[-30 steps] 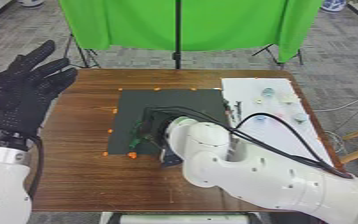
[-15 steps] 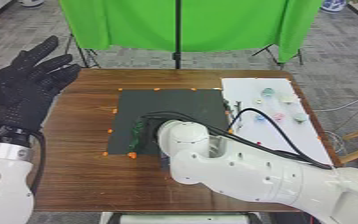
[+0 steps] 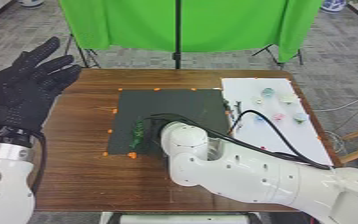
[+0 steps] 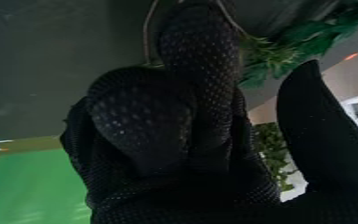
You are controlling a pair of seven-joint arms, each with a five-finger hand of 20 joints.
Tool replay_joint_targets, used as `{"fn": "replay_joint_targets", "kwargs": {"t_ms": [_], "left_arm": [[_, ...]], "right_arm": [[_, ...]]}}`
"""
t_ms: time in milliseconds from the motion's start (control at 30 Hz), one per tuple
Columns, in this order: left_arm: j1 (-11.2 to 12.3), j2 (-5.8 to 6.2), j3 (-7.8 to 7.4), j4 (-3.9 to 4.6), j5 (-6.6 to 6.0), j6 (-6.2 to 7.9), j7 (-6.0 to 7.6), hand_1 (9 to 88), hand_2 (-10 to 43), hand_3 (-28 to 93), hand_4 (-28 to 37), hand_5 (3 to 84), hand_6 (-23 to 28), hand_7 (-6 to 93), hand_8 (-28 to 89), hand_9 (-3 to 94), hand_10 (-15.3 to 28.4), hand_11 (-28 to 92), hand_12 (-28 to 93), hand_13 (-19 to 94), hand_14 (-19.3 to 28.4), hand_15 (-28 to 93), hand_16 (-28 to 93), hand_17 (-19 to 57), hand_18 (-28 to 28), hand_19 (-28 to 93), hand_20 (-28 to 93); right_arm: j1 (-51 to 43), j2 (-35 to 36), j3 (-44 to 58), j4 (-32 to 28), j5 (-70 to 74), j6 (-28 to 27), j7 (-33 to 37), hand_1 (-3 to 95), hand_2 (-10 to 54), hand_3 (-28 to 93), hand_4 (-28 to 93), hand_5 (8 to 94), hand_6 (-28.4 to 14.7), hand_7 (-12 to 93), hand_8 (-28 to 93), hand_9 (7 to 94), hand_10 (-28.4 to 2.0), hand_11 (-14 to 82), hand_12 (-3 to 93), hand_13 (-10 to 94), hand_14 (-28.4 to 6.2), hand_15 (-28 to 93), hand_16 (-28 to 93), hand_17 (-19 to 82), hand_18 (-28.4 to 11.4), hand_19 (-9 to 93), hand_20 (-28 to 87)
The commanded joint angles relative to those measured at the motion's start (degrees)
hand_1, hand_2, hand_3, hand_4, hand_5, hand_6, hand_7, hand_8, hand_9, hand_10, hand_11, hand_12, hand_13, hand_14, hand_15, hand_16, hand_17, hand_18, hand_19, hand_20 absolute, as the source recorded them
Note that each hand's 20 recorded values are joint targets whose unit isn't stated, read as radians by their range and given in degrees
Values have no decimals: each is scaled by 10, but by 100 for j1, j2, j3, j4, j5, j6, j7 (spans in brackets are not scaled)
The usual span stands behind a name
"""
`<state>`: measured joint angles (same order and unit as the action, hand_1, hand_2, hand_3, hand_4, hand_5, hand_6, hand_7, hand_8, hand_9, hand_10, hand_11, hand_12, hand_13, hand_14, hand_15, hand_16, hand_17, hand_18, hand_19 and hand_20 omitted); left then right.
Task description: Arrange flowers
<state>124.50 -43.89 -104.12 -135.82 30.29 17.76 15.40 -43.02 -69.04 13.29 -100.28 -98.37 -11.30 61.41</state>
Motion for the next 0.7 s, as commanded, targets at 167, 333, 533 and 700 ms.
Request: {"fn": "replay_joint_targets", "kwargs": {"t_ms": [167, 333, 533, 700], "left_arm": [[10, -64, 28, 46, 9, -54, -77, 204, 85, 768, -283, 329, 85, 144, -98, 301, 196, 251, 105, 227, 265, 452, -82, -78, 258, 625, 16], [30, -82, 17, 39, 12, -29, -92, 204, 85, 769, -283, 329, 85, 144, -98, 302, 197, 251, 105, 227, 264, 452, -81, -78, 258, 625, 16], [103, -106, -24, 25, 21, -37, -89, 205, 85, 767, -283, 329, 85, 145, -98, 301, 196, 252, 104, 228, 265, 454, -82, -79, 259, 624, 16], [157, -133, -51, 10, 24, -32, -100, 205, 85, 767, -283, 329, 85, 145, -98, 301, 196, 251, 104, 228, 264, 453, -82, -78, 259, 624, 15]], "right_arm": [[123, 68, -143, 65, -289, 317, 444, 219, 101, 732, -204, 530, -47, 99, -117, 937, -117, 403, 161, 937, -64, 599, 187, 610, -210, 932, 482], [112, 60, -161, 84, -429, 326, 583, 218, 100, 727, -202, 536, -53, 96, -116, 937, -117, 405, 158, 937, -63, 604, 182, 618, -209, 932, 480], [99, 91, -183, -1, -503, 370, 596, 219, 100, 721, -201, 554, -61, 90, -115, 937, -116, 416, 153, 937, -59, 615, 172, 629, -207, 932, 480], [55, 158, -180, -259, -603, 424, 427, 221, 99, 718, -200, 562, -54, 93, -113, 937, -115, 420, 150, 937, -59, 619, 166, 630, -209, 932, 483]]}}
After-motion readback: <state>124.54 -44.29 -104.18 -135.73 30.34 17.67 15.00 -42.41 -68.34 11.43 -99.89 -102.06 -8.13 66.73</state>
